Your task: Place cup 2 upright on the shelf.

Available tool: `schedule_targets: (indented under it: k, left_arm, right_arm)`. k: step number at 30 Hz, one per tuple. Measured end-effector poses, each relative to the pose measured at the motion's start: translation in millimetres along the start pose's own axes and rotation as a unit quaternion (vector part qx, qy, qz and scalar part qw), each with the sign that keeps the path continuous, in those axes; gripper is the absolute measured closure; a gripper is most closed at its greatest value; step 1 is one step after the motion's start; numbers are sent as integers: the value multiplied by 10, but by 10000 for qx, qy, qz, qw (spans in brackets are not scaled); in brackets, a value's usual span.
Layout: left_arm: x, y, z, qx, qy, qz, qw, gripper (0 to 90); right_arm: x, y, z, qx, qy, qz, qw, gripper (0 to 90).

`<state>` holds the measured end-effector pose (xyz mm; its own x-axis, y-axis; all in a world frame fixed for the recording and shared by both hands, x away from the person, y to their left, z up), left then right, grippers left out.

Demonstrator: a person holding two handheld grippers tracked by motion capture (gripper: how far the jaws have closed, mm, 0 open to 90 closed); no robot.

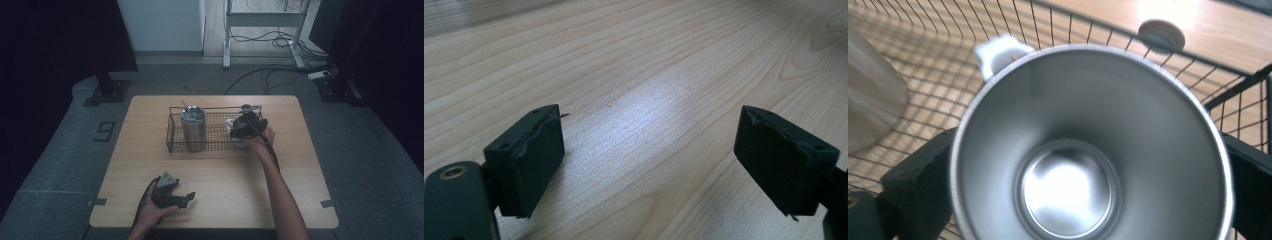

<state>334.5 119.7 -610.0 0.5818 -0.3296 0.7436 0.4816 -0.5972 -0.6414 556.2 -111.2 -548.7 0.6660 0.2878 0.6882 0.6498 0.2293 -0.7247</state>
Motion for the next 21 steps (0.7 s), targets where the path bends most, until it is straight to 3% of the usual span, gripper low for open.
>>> schedule_targets:
  k: [5,9,16,21]
  left_arm:
    - [-3,-1,-3,-1,9,9,10000,130]
    - [-2,-2,-3,1,9,7,10000,130]
    - [-2,-6,-5,11,7,2,10000,130]
    - [-1,-9,2,22,1,5,10000,130]
  right_arm:
    - [65,-94,4,68,55,-284,9996,0]
    - [113,-190,-20,115,110,-643,9978,0]
    - [125,-356,-45,201,188,-1047,9941,27]
    - [95,-491,-47,298,194,-1200,9921,43]
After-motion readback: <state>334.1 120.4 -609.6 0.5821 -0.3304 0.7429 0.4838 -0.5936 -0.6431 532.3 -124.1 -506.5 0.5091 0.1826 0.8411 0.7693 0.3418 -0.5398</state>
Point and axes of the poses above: each handheld gripper's, and its own axes: y roughly forward along the jaws, x roughly out of its top, z roughly to its left, the point moved 10 cm from there along y, roughly forward along the jaws
